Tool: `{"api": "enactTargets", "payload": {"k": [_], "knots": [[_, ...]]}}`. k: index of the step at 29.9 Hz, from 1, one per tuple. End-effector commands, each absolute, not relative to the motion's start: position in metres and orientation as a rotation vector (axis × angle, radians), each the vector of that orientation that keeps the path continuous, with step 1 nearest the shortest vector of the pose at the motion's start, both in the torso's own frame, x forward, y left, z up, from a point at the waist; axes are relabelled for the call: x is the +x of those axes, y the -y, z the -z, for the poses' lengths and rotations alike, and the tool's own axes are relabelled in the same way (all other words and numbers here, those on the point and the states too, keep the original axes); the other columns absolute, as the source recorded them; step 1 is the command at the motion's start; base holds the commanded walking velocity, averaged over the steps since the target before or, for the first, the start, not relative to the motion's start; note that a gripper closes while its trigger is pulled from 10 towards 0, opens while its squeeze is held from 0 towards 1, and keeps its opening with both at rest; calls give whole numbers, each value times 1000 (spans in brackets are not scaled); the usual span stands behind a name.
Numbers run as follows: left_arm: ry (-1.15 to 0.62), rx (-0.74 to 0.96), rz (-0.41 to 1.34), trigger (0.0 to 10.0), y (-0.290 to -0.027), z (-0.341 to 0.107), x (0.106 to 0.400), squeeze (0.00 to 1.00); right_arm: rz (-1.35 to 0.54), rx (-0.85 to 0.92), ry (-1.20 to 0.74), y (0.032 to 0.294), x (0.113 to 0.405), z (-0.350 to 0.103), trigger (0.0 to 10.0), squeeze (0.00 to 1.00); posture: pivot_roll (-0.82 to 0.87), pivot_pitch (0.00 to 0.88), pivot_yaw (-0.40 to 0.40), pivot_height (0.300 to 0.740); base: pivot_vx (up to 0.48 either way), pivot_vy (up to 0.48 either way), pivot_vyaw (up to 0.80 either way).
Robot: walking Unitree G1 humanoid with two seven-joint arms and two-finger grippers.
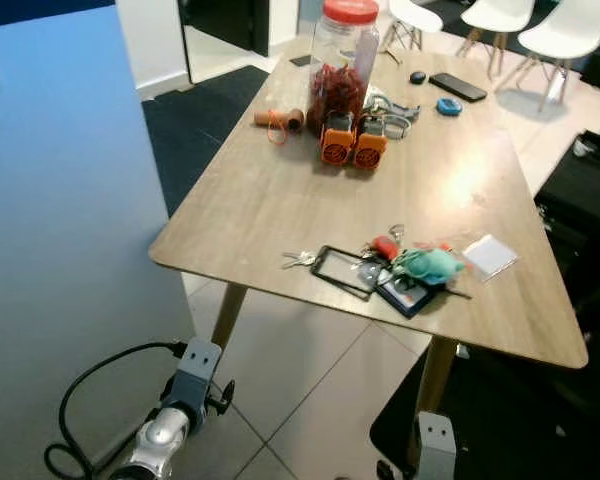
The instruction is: Hang keys on a hook
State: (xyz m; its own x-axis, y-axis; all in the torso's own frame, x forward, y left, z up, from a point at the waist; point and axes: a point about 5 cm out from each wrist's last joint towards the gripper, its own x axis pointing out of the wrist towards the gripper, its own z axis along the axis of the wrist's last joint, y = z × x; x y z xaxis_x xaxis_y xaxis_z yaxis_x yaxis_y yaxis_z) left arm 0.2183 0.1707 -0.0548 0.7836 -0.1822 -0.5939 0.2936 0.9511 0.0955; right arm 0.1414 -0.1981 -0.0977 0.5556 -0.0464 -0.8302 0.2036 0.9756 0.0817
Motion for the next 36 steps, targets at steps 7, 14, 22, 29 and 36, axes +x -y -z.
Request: {"api": "enactTargets", "payload": {"k": [7, 14, 22, 29, 36], "knots": [[-629, 204, 273, 10000, -172, 55, 219, 0, 165, 194, -1002, 195, 134, 101, 10000, 0, 62, 29, -27, 740, 0, 0, 0], [-631, 210, 279, 10000, -172, 55, 219, 0, 185, 197, -1011, 196, 132, 102, 10000, 0, 63, 30, -24, 740, 0, 0, 0], [-637, 215, 284, 10000, -173, 56, 218, 0, 585, 160, -908, 253, 122, 91, 10000, 0, 59, 22, -13, 740, 0, 0, 0], [-638, 219, 299, 10000, -171, 55, 218, 0, 954, 52, -552, 360, 138, 28, 10000, 0, 46, 19, -7, 740, 0, 0, 0], [-640, 223, 307, 10000, -171, 55, 219, 0, 900, 57, -121, 393, 217, -61, 10000, 0, 47, 12, -8, 740, 0, 0, 0]]}}
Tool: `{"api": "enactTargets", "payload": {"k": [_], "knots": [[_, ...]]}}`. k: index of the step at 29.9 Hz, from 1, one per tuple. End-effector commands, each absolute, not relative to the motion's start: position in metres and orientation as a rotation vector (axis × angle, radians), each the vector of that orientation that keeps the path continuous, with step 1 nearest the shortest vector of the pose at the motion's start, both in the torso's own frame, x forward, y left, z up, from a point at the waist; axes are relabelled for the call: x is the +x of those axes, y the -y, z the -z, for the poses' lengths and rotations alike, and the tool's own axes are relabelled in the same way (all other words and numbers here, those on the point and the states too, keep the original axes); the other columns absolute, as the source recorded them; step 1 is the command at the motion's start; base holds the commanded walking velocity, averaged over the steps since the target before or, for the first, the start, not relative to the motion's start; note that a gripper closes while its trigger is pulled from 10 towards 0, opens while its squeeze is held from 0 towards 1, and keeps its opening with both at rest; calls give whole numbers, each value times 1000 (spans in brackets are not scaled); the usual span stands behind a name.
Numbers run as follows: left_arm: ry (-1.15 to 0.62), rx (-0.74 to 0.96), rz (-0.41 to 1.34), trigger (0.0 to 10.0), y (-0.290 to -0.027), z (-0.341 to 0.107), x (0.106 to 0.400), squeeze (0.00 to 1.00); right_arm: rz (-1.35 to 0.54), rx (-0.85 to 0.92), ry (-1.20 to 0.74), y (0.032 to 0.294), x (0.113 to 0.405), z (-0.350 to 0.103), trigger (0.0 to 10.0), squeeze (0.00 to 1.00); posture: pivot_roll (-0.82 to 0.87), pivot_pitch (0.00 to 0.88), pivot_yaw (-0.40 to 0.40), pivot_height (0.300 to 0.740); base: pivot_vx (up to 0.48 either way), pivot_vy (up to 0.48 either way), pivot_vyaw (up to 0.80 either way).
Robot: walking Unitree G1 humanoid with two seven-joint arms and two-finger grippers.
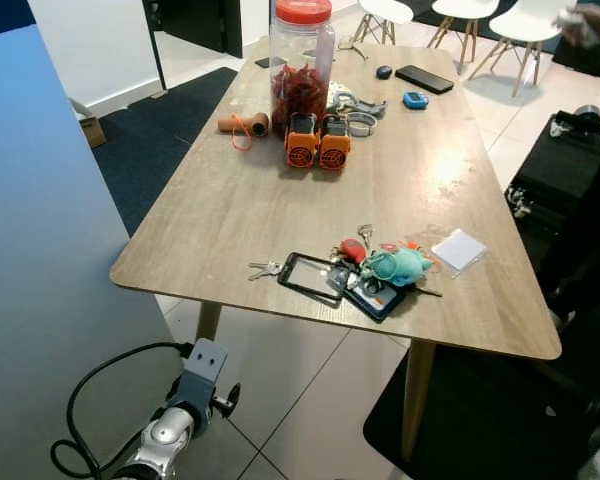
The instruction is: Hang keys on a hook
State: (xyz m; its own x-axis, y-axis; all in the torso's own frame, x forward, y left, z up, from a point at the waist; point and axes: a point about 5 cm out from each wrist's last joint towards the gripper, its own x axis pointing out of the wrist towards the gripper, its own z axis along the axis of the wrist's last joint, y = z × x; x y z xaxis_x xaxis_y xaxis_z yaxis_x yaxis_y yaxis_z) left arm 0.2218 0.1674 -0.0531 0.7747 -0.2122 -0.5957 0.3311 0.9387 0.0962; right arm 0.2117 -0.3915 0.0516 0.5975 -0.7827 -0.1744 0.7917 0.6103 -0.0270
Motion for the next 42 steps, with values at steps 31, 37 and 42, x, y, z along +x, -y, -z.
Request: {"api": "enactTargets", "payload": {"k": [31, 37, 42], "knots": [[-661, 217, 303, 10000, -176, 60, 210, 0, -212, 27, 33, 224, 335, -135, 10000, 694, 66, 28, -14, 740, 0, 0, 0], [-668, 219, 301, 10000, -177, 60, 209, 0, -17, 52, 39, 260, 330, -136, 10000, 0, 62, 32, -8, 740, 0, 0, 0], [-672, 219, 299, 10000, -177, 60, 210, 0, 43, 97, -24, 276, 325, -127, 10000, 0, 62, 39, -9, 740, 0, 0, 0]]}}
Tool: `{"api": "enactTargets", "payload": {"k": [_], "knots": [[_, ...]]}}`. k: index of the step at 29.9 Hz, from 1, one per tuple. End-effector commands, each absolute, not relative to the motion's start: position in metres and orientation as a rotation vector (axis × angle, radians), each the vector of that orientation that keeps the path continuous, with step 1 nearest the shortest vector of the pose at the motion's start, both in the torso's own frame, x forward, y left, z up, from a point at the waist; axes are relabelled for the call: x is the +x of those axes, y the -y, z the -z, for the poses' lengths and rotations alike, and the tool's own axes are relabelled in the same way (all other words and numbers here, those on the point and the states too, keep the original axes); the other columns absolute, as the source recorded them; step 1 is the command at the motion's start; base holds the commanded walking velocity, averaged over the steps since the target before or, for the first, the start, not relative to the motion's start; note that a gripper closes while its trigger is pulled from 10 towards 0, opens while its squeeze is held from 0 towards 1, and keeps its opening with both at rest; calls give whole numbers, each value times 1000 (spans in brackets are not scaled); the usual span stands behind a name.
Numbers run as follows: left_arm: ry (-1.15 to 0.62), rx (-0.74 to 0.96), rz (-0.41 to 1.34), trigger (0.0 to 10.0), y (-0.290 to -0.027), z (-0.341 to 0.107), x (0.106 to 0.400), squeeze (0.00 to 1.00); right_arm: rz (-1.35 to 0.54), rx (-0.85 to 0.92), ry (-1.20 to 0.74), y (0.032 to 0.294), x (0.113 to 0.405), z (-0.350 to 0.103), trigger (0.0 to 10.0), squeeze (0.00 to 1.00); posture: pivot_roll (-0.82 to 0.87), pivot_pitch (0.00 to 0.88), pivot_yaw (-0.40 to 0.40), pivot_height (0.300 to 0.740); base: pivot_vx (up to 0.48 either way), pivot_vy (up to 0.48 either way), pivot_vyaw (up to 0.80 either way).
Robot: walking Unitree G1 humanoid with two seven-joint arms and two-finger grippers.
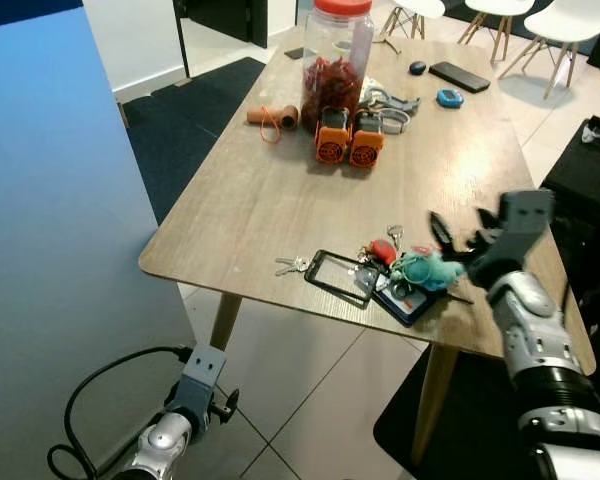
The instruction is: Hang keys on a hook
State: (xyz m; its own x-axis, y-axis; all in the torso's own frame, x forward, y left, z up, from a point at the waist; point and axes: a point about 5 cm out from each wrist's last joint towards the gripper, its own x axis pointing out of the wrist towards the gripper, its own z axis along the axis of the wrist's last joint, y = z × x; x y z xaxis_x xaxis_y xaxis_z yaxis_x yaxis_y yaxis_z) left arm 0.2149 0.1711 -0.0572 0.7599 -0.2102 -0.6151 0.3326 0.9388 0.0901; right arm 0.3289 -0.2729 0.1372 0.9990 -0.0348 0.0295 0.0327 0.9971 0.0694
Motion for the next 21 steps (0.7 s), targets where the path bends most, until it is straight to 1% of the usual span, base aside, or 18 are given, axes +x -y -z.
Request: {"api": "enactTargets", "payload": {"k": [1, 3, 7, 11, 13, 14, 16, 17, 21], "knots": [[-673, 218, 298, 10000, -176, 60, 210, 0, 26, 101, -60, 275, 323, -122, 10000, 0, 62, 39, -9, 740, 0, 0, 0], [-673, 217, 297, 10000, -176, 60, 210, 0, 14, 103, -84, 274, 322, -119, 10000, 0, 62, 39, -9, 740, 0, 0, 0], [-675, 214, 295, 10000, -176, 61, 210, 0, -85, 74, -201, 264, 317, -106, 10000, 0, 63, 43, -10, 740, 0, 0, 0], [-676, 213, 294, 10000, -176, 61, 210, 0, -133, 89, -234, 259, 315, -103, 10000, 0, 64, 44, -12, 740, 0, 0, 0], [-676, 211, 292, 10000, -175, 61, 210, 0, -214, 85, -280, 251, 312, -99, 10000, 0, 65, 43, -15, 740, 0, 0, 0], [-676, 211, 292, 10000, -175, 61, 210, 0, -214, 85, -280, 251, 312, -99, 10000, 0, 65, 43, -15, 740, 0, 0, 0], [-674, 209, 289, 10000, -175, 61, 210, 0, -310, 87, -313, 239, 308, -97, 10000, 0, 66, 44, -18, 740, 0, 0, 0], [-674, 209, 289, 10000, -175, 61, 210, 0, -310, 87, -313, 239, 308, -97, 10000, 0, 66, 44, -18, 740, 0, 0, 0], [-669, 204, 285, 10000, -175, 60, 210, 0, -467, 116, -323, 217, 299, -101, 10000, 0, 68, 45, -21, 740, 0, 0, 0]]}}
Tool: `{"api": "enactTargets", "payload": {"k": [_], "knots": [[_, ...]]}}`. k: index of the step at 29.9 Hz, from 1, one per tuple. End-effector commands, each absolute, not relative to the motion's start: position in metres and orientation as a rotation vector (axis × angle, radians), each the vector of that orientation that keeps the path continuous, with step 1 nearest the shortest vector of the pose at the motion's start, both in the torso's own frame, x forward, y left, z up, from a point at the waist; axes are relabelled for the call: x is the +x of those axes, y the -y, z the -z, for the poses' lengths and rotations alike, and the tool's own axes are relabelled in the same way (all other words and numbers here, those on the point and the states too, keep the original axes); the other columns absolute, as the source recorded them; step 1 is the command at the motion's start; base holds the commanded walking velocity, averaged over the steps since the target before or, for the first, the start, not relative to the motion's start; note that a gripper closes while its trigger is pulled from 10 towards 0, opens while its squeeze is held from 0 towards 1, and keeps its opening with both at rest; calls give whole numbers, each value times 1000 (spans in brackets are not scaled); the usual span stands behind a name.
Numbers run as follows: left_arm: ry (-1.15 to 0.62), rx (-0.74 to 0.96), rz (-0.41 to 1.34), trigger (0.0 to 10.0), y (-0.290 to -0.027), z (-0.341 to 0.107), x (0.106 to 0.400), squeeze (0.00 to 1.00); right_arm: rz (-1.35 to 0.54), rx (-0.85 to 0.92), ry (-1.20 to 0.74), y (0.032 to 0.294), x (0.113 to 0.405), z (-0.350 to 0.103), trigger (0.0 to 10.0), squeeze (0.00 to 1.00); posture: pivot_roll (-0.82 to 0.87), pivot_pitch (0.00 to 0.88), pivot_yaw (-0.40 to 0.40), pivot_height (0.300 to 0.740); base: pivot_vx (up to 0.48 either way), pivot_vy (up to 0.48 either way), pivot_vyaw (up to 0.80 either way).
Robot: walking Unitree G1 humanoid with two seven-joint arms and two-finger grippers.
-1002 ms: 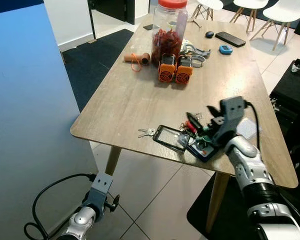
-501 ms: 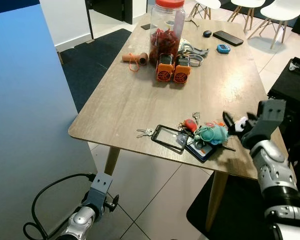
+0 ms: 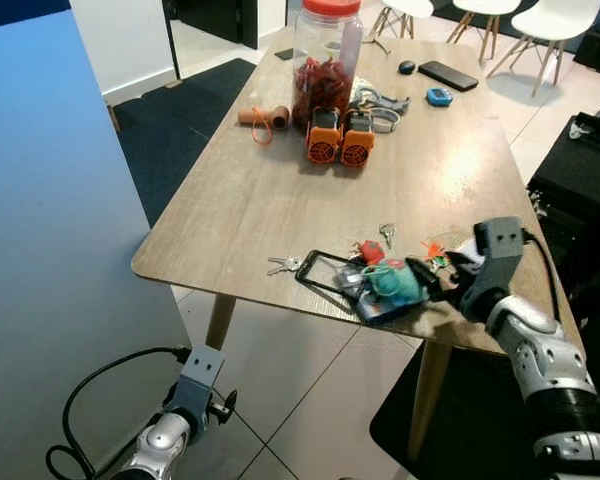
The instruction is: Hang keys on a hook
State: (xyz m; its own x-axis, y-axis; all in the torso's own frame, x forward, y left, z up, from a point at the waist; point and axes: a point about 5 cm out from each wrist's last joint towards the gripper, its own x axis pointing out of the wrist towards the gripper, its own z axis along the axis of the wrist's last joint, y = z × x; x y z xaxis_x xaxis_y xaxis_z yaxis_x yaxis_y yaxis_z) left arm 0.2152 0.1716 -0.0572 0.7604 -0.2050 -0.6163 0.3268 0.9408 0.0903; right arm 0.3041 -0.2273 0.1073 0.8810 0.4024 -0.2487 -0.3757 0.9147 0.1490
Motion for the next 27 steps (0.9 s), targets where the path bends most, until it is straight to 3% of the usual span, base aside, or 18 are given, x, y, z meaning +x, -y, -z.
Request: {"api": "enactTargets", "payload": {"k": [1, 15, 23, 27], "knots": [[-669, 204, 285, 10000, -175, 60, 210, 0, -467, 116, -323, 217, 299, -101, 10000, 0, 68, 45, -21, 740, 0, 0, 0], [-651, 199, 291, 10000, -174, 59, 212, 0, -444, 169, -221, 221, 300, -129, 10000, 0, 66, 45, -21, 740, 0, 0, 0], [-648, 199, 294, 10000, -174, 58, 212, 0, -364, 196, 6, 226, 307, -159, 10000, 0, 64, 45, -18, 740, 0, 0, 0], [-651, 201, 295, 10000, -175, 59, 212, 0, -378, 32, 16, 222, 308, -157, 10000, 0, 63, 44, -17, 740, 0, 0, 0]]}}
